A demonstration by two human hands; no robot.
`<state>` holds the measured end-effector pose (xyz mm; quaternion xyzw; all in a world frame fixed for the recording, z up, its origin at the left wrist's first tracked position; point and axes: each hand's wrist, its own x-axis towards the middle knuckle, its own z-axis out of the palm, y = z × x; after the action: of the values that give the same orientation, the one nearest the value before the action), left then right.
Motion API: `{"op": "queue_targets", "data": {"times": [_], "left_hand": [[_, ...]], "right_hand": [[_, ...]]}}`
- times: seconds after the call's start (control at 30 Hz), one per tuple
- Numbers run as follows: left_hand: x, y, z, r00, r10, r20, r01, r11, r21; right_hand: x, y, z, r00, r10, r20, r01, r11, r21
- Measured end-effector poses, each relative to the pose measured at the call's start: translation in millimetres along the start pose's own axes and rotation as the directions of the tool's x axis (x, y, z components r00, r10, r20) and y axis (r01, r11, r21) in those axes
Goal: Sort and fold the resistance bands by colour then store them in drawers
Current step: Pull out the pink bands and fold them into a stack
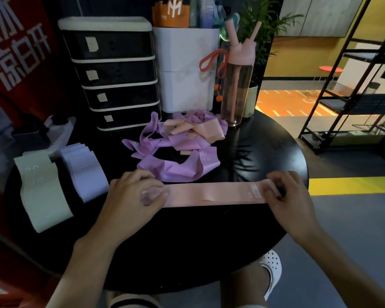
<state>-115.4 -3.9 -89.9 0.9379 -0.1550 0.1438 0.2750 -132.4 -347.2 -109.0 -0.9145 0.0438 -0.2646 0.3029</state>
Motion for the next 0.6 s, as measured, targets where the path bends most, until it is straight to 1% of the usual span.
{"op": "queue_targets", "data": {"times": [0.07,0.17,0.3,0.4,0.53,0.6], "left_hand": [[0.4,-1.5,0.3,0.999,-0.016,0.029,0.016,1.0,-0.004],[0.0,-3.1,1.8,0.999,-0.029,0.029,0.03,0.999,-0.019],[0.1,-4.7,2.6,0.998,-0.034,0.049,0.035,0.999,-0.03],[-0.1,-4.1,2.7,0.999,-0.012,0.052,0.014,0.999,-0.041],[-0.4,-3.2,2.4,0.998,-0.011,0.057,0.014,0.998,-0.055],[-0.4,-1.2,1.7,0.999,-0.01,0.036,0.012,0.997,-0.079]], "right_hand": [[-0.8,-0.6,-0.5,1.0,0.023,0.004,-0.024,1.0,0.016],[-0.9,-0.3,-0.4,1.0,0.018,0.014,-0.018,1.0,0.023],[-2.4,-2.5,-2.2,0.999,-0.047,0.015,0.046,0.999,0.024],[-2.8,-1.8,-3.4,0.995,-0.091,0.05,0.092,0.996,-0.021],[-2.8,-2.0,-2.8,0.996,-0.078,0.054,0.081,0.995,-0.056],[-2.5,-1.7,-2.8,0.995,-0.068,0.069,0.071,0.996,-0.049]]}}
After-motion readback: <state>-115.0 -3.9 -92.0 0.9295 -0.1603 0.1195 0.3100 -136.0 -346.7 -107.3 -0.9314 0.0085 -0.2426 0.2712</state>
